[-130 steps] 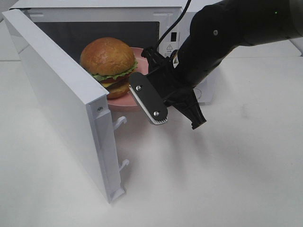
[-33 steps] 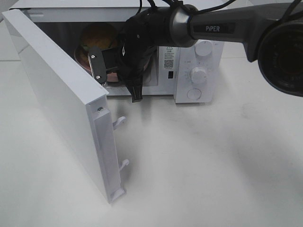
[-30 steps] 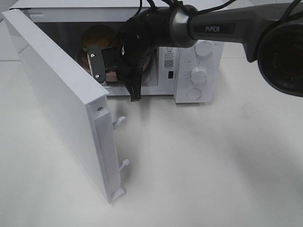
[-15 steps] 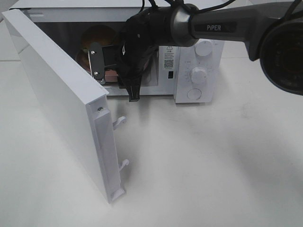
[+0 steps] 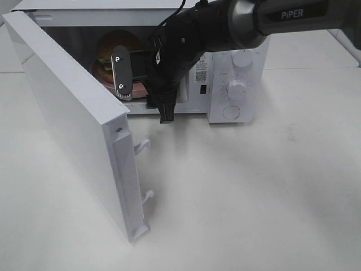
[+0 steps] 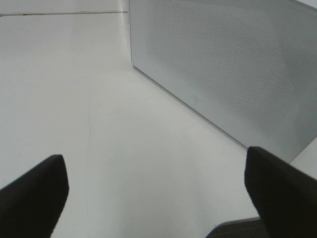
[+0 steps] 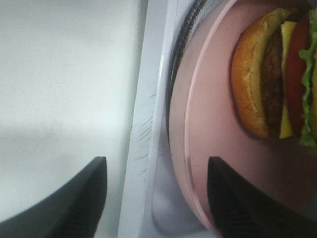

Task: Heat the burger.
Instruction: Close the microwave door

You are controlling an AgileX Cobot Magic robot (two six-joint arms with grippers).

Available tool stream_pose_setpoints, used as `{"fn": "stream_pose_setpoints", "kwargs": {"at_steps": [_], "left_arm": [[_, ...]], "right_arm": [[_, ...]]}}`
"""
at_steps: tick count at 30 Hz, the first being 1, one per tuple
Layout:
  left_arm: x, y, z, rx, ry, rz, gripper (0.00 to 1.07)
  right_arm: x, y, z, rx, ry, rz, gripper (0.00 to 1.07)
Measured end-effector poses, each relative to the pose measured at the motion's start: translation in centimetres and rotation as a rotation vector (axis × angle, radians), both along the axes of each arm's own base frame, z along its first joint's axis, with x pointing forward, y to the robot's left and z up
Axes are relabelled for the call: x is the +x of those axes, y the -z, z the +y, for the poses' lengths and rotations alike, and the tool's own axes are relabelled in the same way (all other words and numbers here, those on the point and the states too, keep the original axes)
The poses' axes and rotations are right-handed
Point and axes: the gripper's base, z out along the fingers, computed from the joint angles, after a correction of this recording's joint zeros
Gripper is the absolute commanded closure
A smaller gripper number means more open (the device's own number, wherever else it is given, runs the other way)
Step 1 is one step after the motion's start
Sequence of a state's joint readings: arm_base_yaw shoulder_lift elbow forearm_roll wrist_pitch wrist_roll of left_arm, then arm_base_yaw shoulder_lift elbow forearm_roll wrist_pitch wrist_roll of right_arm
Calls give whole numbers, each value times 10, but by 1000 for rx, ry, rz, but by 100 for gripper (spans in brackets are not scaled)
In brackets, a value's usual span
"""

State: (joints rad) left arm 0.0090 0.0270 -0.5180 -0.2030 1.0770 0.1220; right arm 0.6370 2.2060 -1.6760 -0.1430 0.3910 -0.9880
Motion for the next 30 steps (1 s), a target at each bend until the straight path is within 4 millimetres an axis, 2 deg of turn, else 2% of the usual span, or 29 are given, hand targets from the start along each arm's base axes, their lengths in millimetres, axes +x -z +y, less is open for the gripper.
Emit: {"fn": "stream_pose_setpoints", "kwargs": {"at_steps": [8,12,17,22,30], "left_arm": [[0,0,0,0,0,0,18],[0,0,0,0,0,0,18],[0,0,0,0,0,0,18],[0,0,0,0,0,0,18],[0,0,0,0,0,0,18]], "right_arm": [[-12,-7,-8,35,46,18,37],[-18,-20,-13,89,93,13,37],[-23,-25,-16,99,102,14,37],[-35,-38,-25,127,127,13,36],[-49,-46,-35,138,133,12,34]]}}
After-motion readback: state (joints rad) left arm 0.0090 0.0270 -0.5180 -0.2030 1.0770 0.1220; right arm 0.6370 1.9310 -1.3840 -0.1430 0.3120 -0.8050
